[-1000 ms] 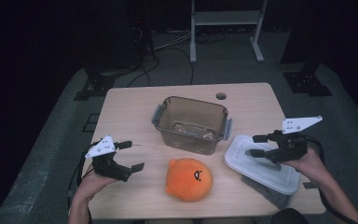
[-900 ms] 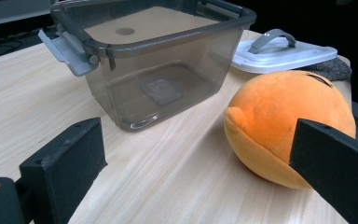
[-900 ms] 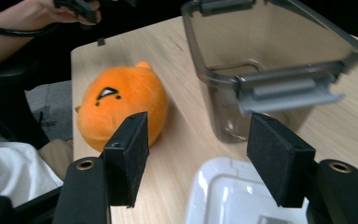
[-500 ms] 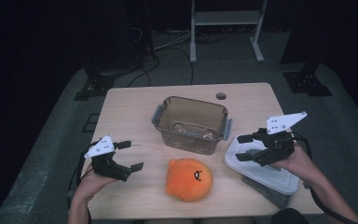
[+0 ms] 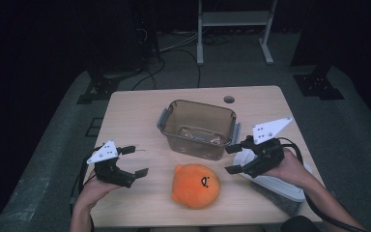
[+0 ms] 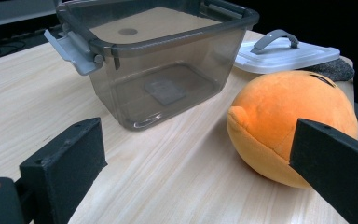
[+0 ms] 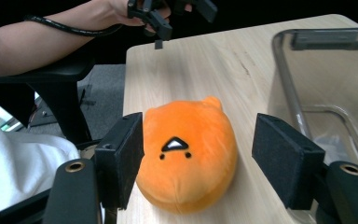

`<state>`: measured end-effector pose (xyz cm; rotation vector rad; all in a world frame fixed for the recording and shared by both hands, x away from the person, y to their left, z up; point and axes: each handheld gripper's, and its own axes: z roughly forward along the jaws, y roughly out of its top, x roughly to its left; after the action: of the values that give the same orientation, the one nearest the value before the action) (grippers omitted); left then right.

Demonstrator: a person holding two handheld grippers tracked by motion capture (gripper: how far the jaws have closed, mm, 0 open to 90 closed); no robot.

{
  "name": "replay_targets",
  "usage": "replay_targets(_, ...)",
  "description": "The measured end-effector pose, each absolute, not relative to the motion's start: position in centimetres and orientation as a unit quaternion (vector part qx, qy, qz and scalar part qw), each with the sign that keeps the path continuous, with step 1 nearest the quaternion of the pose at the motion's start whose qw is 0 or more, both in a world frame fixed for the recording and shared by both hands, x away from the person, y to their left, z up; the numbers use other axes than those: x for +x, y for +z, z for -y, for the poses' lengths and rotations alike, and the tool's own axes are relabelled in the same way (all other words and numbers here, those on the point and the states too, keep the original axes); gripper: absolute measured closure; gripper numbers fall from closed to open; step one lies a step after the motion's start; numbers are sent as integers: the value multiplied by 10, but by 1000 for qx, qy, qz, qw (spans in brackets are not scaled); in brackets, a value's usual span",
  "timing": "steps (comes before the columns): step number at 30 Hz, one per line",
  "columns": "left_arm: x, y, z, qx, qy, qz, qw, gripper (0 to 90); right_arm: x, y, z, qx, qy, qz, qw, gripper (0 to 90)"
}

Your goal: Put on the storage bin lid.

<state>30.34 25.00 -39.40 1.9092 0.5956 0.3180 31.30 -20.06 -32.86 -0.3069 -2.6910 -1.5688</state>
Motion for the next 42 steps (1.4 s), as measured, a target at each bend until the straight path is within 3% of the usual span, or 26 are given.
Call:
replay_targets(12, 305, -395, -252, 797, 132, -252, 532, 28, 317, -337, 156, -66, -493, 867, 30, 324)
replay_targets(27, 305, -395, -254, 797, 134, -253, 531, 27, 327, -379, 103, -58, -430, 900, 46, 335)
replay_targets(42, 306, -396, -256, 796, 131, -254, 534, 27, 320, -407, 94, -53, -397, 916, 30, 465)
